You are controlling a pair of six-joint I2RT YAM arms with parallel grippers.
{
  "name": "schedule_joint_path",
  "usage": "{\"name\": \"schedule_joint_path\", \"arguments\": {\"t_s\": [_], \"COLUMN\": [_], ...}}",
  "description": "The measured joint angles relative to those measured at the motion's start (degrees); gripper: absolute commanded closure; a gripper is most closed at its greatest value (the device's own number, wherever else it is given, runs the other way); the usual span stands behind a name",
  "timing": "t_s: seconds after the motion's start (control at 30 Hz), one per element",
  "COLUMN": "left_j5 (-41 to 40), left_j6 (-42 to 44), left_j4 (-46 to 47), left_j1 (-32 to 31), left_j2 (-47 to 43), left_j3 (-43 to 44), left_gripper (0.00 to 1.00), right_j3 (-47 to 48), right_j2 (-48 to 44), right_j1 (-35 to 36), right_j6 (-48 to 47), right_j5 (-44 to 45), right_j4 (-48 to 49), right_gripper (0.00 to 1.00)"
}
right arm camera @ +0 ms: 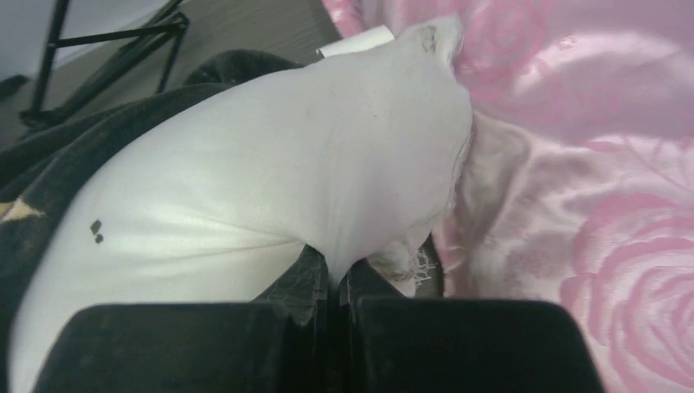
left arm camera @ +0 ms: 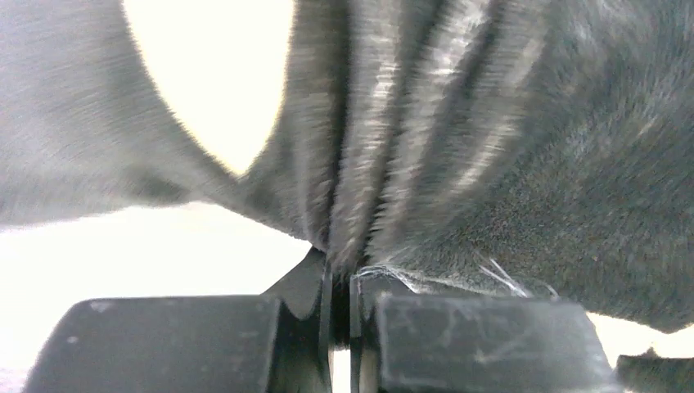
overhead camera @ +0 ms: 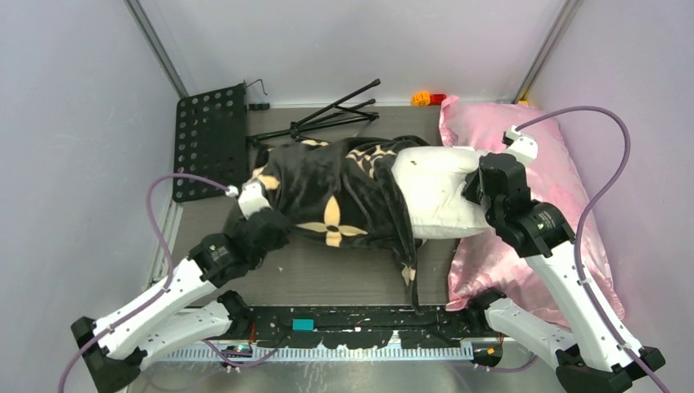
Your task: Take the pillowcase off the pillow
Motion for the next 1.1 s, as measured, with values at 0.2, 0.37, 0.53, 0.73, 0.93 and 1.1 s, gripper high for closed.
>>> {"name": "schedule_joint_path", "arguments": {"t_s": [0.2,0.37,0.53,0.73,0.93,1.1], "left_j5": [12.24,27.39,38.36,41.31,43.69,45.77], "left_j6": [15.82,23.5,24.13,23.63,23.54,23.54], "left_j4": [-1.53,-2.67,-7.41,-8.22,-8.26,-7.63], "left_j1": [27.71,51.63,65.13,66.97,68.54,69.2], "left_j2": [6.14,13.64,17.9,16.85,16.2,15.96], "left_j3": [14.34,21.4,24.85,28.2,33.7,37.11], "left_gripper": [1.0,1.0,1.0,1.0,1.0,1.0], "right_j3": [3.08,3.1,3.1,3.1,6.67,10.51], "right_j2": [2.78,2.73,2.73,2.89,9.77,16.31], "right_j1": [-5.33,-10.4,-12.0,-13.81,-15.26,-15.96], "right_j6": [-4.92,-4.98,-3.45,-3.93,-4.9,-7.74], "right_j5": [2.58,-0.02,-6.56,-14.38,-29.16,-36.85], "right_j4": [-3.19,-3.34,-3.85,-4.17,-5.88,-5.31], "right_gripper": [1.0,1.0,1.0,0.99,0.62,0.22]}}
